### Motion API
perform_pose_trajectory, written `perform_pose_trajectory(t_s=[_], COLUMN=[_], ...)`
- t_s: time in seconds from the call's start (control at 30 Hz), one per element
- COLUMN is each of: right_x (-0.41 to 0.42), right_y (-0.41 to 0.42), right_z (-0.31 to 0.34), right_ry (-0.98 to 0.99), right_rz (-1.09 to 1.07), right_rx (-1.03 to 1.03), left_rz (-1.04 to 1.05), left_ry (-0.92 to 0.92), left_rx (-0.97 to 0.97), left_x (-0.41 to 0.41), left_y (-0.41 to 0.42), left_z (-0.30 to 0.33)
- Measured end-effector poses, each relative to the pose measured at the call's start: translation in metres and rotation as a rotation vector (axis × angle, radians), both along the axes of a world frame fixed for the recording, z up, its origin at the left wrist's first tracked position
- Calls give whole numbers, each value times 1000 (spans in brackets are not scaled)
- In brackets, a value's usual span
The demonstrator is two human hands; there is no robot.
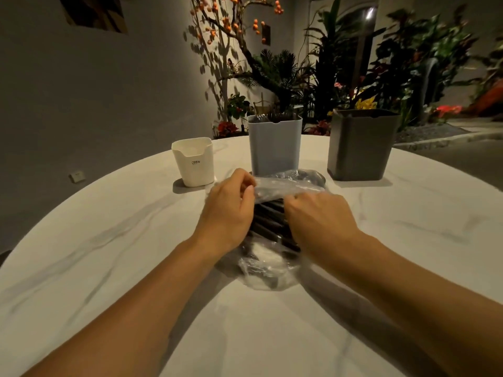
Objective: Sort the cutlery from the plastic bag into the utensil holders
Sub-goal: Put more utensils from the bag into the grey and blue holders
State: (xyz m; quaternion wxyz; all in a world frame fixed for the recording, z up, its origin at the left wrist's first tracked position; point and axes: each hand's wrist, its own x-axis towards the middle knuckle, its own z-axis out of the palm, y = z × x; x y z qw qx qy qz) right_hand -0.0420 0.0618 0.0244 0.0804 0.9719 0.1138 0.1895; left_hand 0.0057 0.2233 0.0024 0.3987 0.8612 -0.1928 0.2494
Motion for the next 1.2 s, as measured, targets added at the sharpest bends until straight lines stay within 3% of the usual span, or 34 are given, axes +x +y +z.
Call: perform_pose_trajectory(t_s=[0.2,0.3,0.53,0.6,0.67,0.73,0.8,1.03,1.2], right_x=[-18,-18,-7,-4,1,5,7,11,9], right_y=[-3,-3,-4,-4,-6,-8,-9,-9,-9], right_z=[9,8,-9,-10,-10,-11,-10,-6,1], right_ry=[-20,-122,-279,-266,-231,-167,-80,-107,54], right_rz=[127,225,573,578,493,395,354,230,289], right_rx=[212,198,410,594,743,862,985,1025,1389], left_rz=[-100,-121,-10,-26,-41,-126,-180,-233,-339], left_ry=[46,85,68,-23,-74,27,155,319,474], left_rx=[198,332,301,178,-103,-459,-675,-940,-1040], left_x=[-16,-22,-33,-31,-31,-33,-34,-30,-33], left_y=[-1,-3,-4,-4,-6,-10,-12,-6,-12], left_z=[-2,-5,4,9,16,27,34,34,39])
